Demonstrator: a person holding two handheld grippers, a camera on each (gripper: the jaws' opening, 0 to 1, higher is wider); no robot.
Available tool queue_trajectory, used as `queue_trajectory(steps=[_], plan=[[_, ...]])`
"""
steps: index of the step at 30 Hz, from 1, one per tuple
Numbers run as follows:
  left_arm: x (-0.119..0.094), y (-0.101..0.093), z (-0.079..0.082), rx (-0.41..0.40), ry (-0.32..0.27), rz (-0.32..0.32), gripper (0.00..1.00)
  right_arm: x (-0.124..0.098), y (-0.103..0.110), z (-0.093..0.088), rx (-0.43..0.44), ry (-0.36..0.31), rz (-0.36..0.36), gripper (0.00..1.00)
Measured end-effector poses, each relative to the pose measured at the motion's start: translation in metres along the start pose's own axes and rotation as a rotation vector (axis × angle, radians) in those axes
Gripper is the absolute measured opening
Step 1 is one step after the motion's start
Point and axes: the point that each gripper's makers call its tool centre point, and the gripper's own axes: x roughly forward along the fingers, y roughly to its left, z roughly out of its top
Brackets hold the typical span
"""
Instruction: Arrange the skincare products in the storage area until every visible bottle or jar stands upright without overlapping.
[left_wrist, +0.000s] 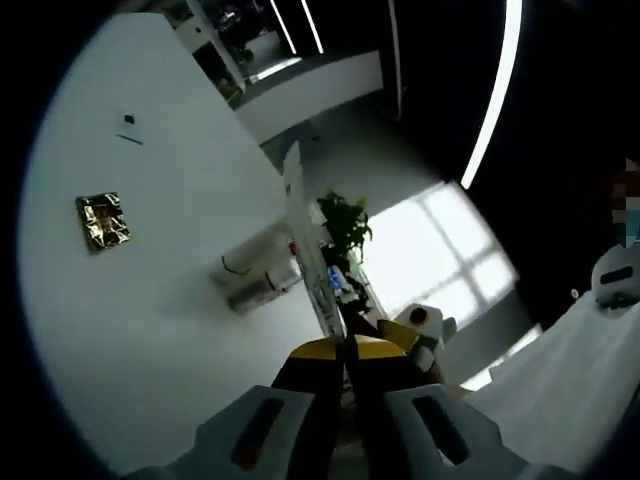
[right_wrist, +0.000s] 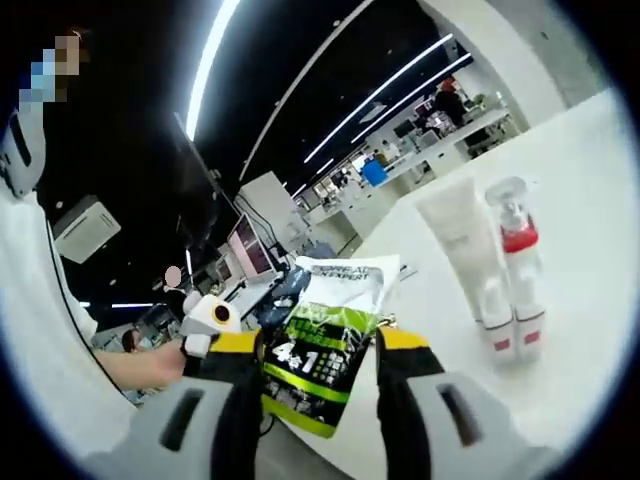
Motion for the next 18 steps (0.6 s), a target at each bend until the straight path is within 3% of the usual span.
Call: queue_trajectory(steps=[8, 18], plan=[[0.002, 0.017, 0.0, -0.03, 0.017, 0.034, 0.0, -0.001, -0.013, -0.011, -0.012, 0.04, -0.041, 0.61], [0.009, 0.034, 0.002, -0.053, 0.047, 0.063, 0.0, -0.005, -0.028, -0.018, -0.046, 0.083, -0.092, 0.7]])
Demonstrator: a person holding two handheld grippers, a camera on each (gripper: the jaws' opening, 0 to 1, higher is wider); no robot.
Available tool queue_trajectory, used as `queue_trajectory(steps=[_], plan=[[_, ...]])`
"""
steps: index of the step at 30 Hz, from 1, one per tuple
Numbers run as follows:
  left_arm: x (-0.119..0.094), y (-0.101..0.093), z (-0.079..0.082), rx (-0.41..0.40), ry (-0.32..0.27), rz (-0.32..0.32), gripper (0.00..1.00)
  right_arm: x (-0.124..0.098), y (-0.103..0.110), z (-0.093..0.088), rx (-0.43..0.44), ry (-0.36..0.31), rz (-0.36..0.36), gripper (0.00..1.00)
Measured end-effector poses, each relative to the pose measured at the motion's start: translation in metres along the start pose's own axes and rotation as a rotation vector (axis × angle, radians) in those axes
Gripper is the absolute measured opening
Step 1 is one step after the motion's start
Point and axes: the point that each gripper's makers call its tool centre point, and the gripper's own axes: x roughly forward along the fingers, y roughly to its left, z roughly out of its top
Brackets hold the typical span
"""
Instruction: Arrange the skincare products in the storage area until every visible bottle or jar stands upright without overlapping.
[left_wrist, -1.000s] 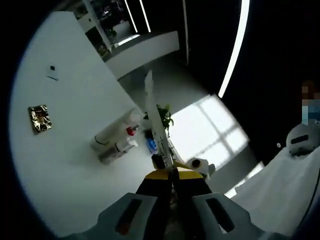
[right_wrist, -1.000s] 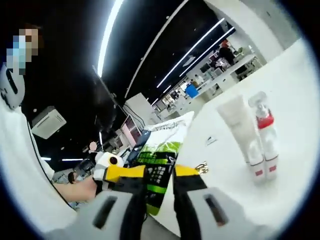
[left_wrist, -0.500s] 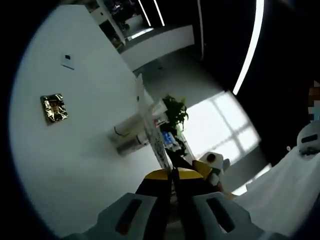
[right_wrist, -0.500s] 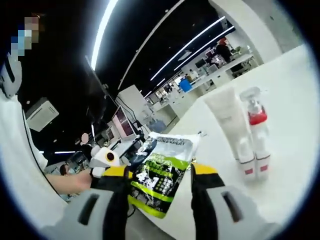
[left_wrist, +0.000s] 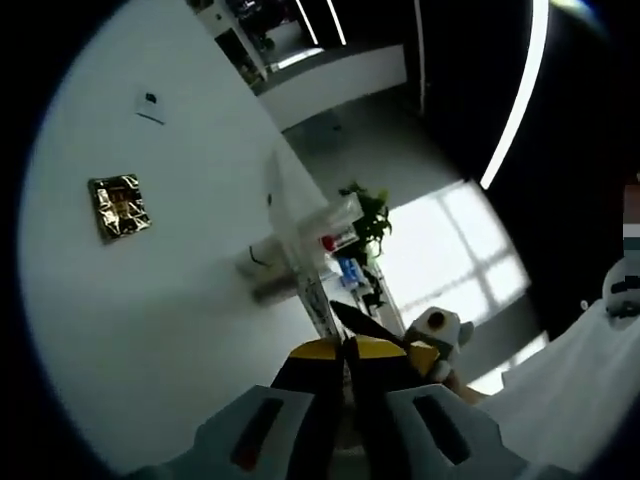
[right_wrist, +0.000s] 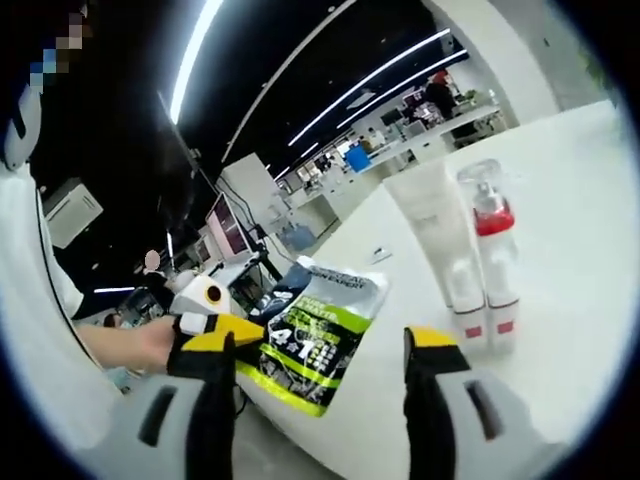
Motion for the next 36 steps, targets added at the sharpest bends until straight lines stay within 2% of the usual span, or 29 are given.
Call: queue_trajectory(steps=[6, 13, 30, 36], plan=[[0.008, 0.015, -0.001, 0.008, 0.042, 0.034, 0.0, -0.008, -0.011, -0.002, -0.009, 0.013, -0.039, 0.77], [0.012, 0.031, 0.006, 0.027, 0.072, 0.074, 0.0, -0.02, -0.025, -0.001, -0.009, 0.005, -0.103, 0.83], [0.031, 0.065, 0.005, 0.033, 0.14, 0.147, 0.0, -0.044, -0.056, 0.001, 0.006, -0.022, -0.22, 0.87], [0.039, 0.076, 0.007, 0.035, 0.159, 0.166, 0.0, -0.048, -0.06, 0.003, 0.038, -0.042, -0.242, 0.87]])
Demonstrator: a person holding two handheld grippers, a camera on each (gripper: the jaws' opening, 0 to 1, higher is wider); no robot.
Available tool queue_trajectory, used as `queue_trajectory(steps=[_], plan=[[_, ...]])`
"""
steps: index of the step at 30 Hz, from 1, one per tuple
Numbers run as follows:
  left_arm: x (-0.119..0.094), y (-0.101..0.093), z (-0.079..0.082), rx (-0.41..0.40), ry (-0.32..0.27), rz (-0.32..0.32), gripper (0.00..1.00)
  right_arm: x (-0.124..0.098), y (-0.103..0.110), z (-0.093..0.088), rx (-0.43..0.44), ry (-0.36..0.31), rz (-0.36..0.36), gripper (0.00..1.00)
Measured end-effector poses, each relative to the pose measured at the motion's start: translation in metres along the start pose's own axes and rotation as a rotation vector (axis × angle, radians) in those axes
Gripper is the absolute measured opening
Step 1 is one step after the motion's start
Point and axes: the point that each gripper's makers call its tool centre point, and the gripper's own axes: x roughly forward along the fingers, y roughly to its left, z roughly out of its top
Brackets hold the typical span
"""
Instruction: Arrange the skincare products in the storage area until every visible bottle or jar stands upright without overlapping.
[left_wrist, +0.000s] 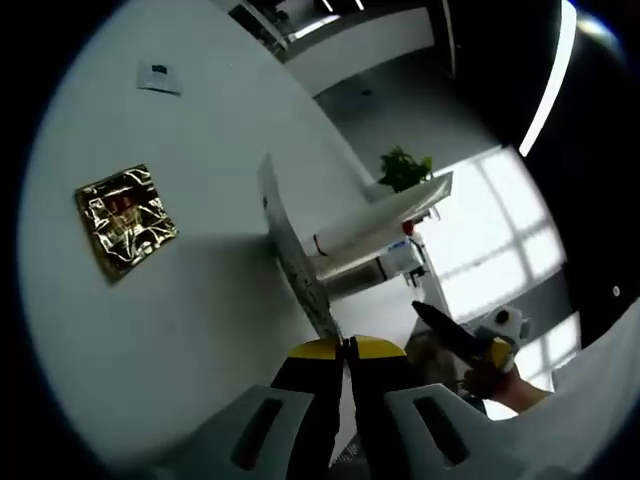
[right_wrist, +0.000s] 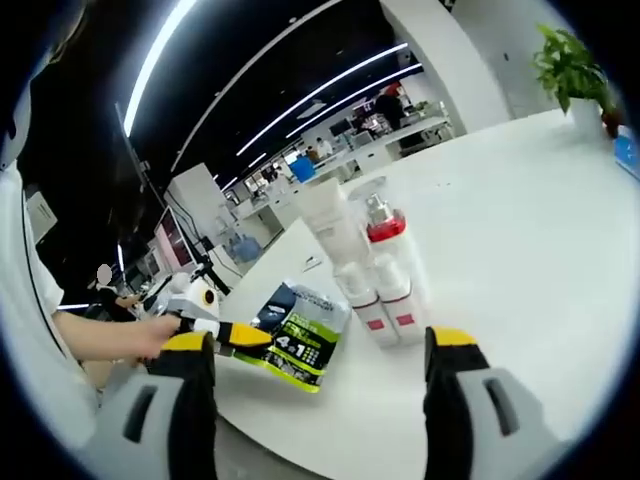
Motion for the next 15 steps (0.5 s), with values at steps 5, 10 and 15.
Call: queue_trajectory(steps=[5, 10, 15], plan=[[0.006, 0.009, -0.002, 0.024, 0.027, 0.037, 0.0, 0.001, -0.001, -0.002, 0.003, 0.008, -0.007, 0.87], [0.009, 0.021, -0.002, 0.079, 0.037, 0.105, 0.0, 0.001, -0.002, -0.003, 0.003, 0.007, -0.008, 0.87], [0.011, 0.029, -0.003, 0.148, 0.053, 0.162, 0.0, 0.001, -0.003, -0.001, 0.004, -0.001, -0.01, 0.88]])
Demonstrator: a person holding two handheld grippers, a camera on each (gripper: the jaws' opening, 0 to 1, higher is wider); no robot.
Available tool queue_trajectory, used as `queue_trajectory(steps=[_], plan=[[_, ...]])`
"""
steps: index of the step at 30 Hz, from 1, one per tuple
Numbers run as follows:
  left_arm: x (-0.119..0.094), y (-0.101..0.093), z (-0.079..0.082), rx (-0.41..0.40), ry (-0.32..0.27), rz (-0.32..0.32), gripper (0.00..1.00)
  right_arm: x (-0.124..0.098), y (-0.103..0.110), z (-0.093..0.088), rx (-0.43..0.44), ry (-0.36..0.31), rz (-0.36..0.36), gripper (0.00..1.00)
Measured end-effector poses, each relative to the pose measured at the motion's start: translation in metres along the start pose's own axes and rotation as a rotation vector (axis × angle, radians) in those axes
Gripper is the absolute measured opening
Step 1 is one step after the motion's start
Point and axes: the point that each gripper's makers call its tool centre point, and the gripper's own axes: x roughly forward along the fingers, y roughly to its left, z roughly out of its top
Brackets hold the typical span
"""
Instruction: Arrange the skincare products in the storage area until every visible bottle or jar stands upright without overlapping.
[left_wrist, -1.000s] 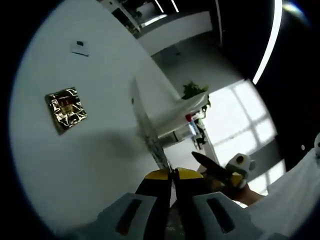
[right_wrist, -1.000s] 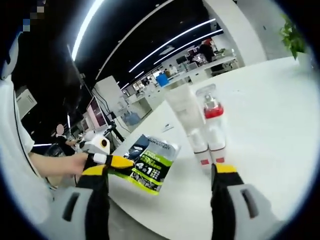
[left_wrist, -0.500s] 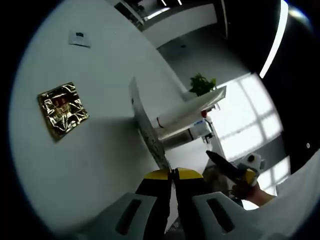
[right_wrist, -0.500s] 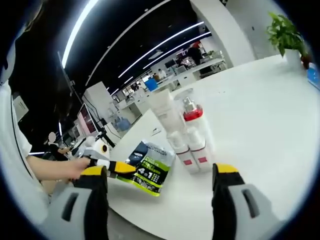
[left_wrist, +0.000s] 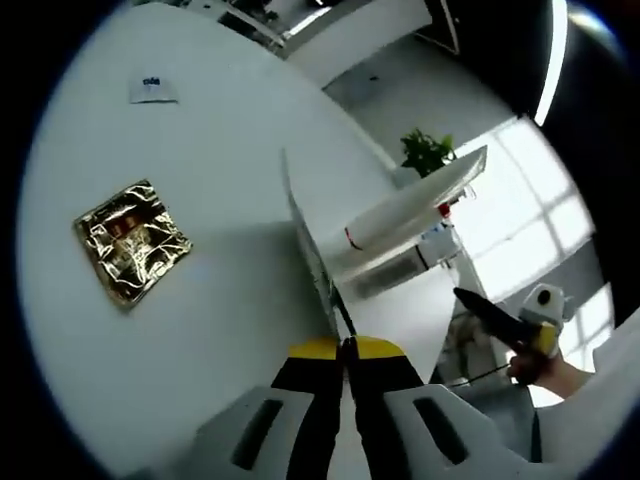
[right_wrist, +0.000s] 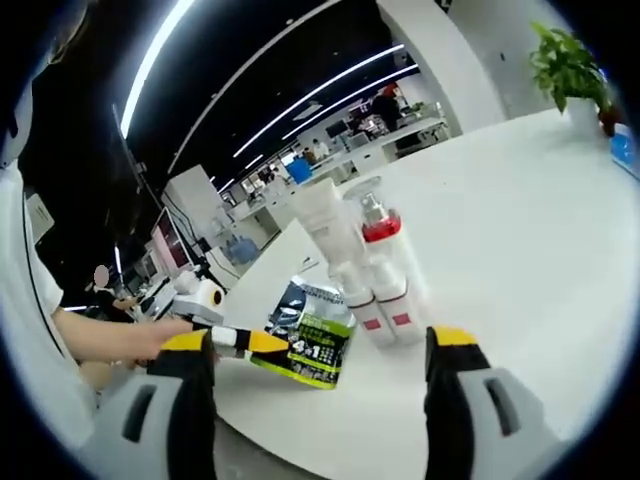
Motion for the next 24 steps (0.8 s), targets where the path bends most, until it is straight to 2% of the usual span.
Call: queue_trajectory(steps=[4, 7, 11, 21, 24], plan=[[0.001, 0.013, -0.007, 0.09, 0.046, 0.076, 0.0, 0.0, 0.0, -0.001, 0.003, 0.004, -0.001, 0.88], [0.001, 0.013, -0.007, 0.126, 0.035, 0.094, 0.02, 0.0, 0.0, -0.001, 0.002, 0.003, -0.003, 0.88], [0.001, 0.019, -0.007, 0.231, 0.036, 0.167, 0.04, 0.0, -0.001, 0.0, 0.006, 0.001, -0.003, 0.88], [0.001, 0.026, -0.008, 0.353, 0.052, 0.246, 0.07, 0.0, -0.001, -0.001, 0.01, 0.004, -0.005, 0.88], [0.0, 0.028, -0.006, 0.359, 0.05, 0.258, 0.09, 0.0, -0.001, -0.001, 0.007, 0.004, -0.006, 0.88]])
